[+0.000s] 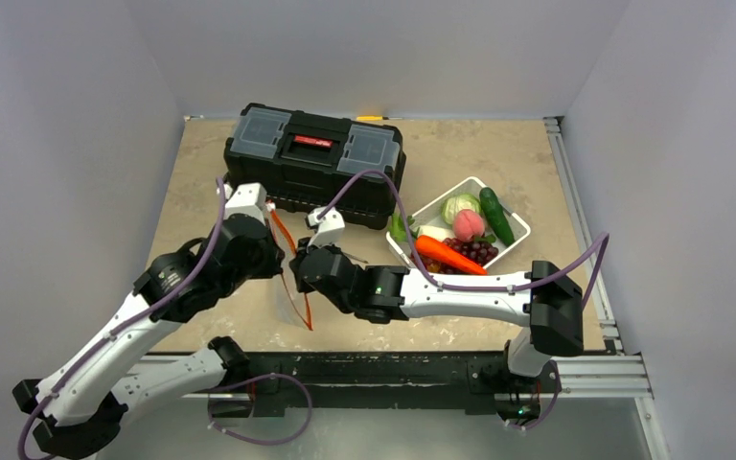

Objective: Place the food in the zip-top bag and seal the zipper
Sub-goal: Open the zipper of the food storage bag at the center of the board.

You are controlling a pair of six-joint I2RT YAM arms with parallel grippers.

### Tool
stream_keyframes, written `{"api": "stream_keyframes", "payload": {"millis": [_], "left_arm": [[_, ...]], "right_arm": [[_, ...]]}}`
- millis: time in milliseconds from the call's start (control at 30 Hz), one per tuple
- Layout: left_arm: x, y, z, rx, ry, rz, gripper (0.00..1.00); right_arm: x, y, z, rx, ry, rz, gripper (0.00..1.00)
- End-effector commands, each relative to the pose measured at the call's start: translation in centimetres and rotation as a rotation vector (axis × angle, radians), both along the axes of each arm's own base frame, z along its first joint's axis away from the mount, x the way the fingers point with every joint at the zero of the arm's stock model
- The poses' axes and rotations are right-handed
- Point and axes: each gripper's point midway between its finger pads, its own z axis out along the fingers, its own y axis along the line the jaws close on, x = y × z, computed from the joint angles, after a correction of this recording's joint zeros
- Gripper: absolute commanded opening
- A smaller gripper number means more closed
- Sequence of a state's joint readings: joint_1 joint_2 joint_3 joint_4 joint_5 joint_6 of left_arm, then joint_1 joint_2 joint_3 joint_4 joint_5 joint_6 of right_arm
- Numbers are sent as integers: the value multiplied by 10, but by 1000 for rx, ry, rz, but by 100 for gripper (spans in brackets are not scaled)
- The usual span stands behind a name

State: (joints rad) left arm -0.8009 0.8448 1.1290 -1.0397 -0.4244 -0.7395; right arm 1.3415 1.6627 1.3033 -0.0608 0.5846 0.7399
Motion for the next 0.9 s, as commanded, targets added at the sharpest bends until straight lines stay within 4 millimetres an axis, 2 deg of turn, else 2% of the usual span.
{"api": "stream_keyframes", "payload": {"millis": [0,200,367,433,567,633,767,833,867], "left_arm": [[-8,-3,14,-62,-48,-57,2],[-17,18,24,-38,-99,-53,0],[-19,34,16,45,-88,-23,1],[-19,33,10,55,-70,-23,16],[-14,27,-3,54,-63,-18,32],[-13,24,-10,51,-55,-24,35],[-12,20,-14,42,-48,-31,37],[-12,22,-14,54,-51,-30,36],[-12,25,-13,65,-54,-26,33]], "right_arm": [[10,-6,19,2,-56,-65,0],[7,-2,23,17,-56,-33,0],[4,2,33,52,-57,-11,0],[4,3,39,75,-59,-10,0],[0,10,50,127,-49,13,0],[-1,14,55,152,-48,21,0],[-1,15,53,151,-43,22,0],[-1,16,51,148,-41,21,0],[-1,16,49,144,-39,21,0]]}}
